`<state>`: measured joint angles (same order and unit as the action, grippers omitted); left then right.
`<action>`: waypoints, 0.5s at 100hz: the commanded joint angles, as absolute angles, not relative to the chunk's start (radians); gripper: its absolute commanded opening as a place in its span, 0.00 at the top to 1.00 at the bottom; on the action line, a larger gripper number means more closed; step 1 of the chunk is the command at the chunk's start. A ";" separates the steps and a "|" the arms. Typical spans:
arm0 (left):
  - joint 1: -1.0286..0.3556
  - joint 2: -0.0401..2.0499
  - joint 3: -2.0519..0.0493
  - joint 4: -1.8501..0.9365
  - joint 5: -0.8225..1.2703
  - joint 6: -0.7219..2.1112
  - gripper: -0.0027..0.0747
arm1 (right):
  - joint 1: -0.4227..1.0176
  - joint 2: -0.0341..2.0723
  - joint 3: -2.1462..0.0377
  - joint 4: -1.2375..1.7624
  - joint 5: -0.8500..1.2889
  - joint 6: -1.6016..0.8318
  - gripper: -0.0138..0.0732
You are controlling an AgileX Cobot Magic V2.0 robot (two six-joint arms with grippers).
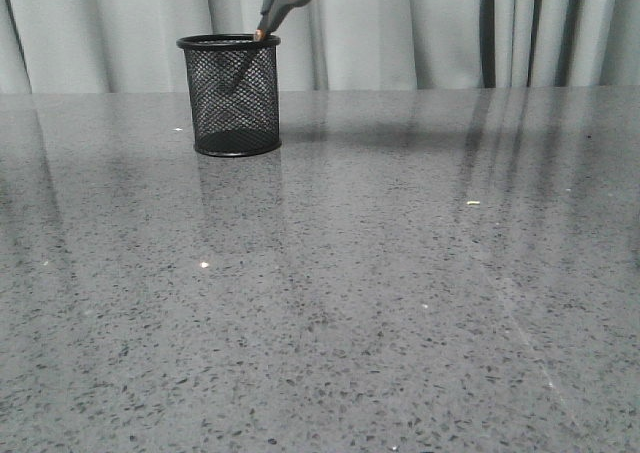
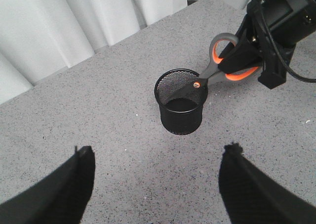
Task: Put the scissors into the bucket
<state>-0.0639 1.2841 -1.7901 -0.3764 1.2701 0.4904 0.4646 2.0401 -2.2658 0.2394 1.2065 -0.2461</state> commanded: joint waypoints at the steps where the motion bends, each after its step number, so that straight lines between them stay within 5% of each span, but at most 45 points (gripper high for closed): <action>1: -0.062 1.262 -1.817 -0.411 1.262 0.490 0.33 | 0.463 1.988 -2.298 0.303 1.151 -0.279 0.83; 25: -0.062 1.262 -1.817 -0.411 1.262 0.491 0.33 | 0.463 1.988 -2.298 0.312 1.136 -0.279 0.53; 50: -0.062 1.262 -1.817 -0.411 1.262 0.492 0.33 | 0.463 1.988 -2.334 0.302 1.121 -0.279 0.49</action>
